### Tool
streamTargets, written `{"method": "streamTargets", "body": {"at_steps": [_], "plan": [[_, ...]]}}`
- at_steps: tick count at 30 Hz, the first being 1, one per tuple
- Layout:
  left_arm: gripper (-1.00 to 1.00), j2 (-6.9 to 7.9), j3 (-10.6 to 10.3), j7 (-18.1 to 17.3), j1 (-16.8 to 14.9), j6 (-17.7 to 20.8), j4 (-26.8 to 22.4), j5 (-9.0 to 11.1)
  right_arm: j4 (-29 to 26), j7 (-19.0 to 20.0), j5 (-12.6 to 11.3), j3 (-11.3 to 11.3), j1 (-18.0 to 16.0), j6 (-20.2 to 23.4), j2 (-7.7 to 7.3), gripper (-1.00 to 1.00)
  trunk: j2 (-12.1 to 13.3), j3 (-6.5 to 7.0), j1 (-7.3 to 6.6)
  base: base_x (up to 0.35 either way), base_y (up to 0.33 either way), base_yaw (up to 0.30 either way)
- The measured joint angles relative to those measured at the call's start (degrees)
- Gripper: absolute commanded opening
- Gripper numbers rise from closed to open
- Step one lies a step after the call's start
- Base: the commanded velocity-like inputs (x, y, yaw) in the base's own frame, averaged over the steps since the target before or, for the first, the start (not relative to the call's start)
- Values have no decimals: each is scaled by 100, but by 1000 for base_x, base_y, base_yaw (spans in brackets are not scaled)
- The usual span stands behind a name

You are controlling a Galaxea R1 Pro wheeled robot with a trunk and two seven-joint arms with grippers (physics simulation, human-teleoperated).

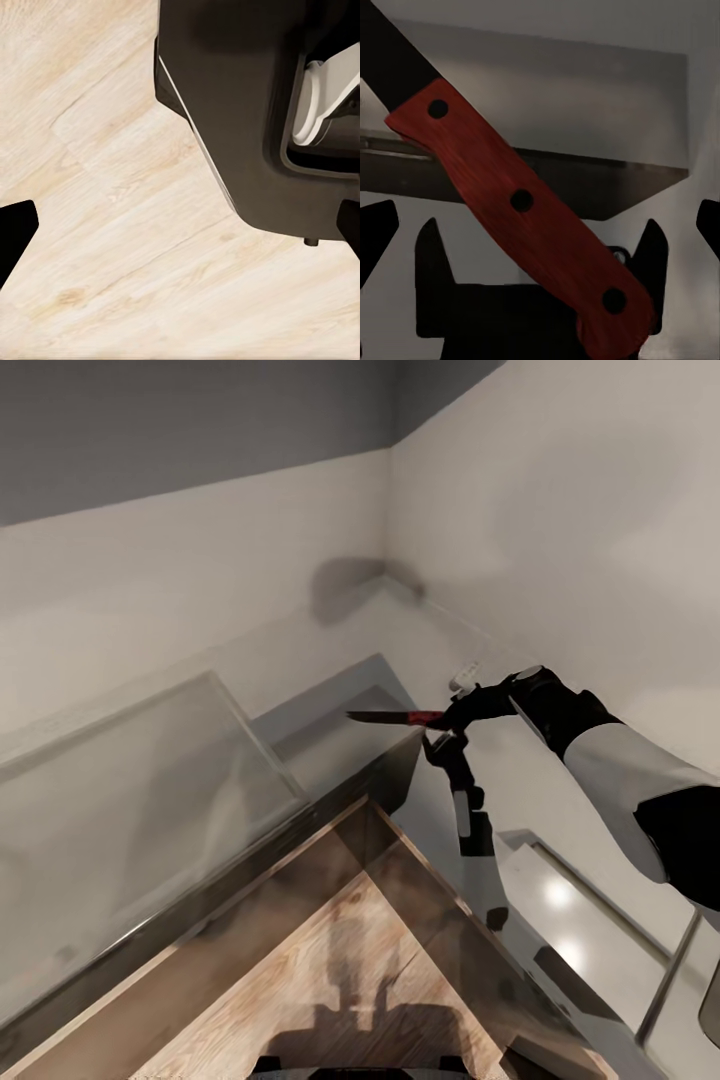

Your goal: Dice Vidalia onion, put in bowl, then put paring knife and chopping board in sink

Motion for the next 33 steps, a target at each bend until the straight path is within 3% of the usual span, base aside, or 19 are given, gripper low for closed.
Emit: {"method": "streamTargets", "body": {"at_steps": [13,33], "plan": [[100,0,0,0,0,0,-1,-3,-5,20,-12,-17,-2,-5,21,100,-2,-115,-1,0,0,0],[100,0,0,0,0,0,0,-8,-5,21,-15,-35,-5,-34,21,100,-4,-127,-2,0,0,0]]}}
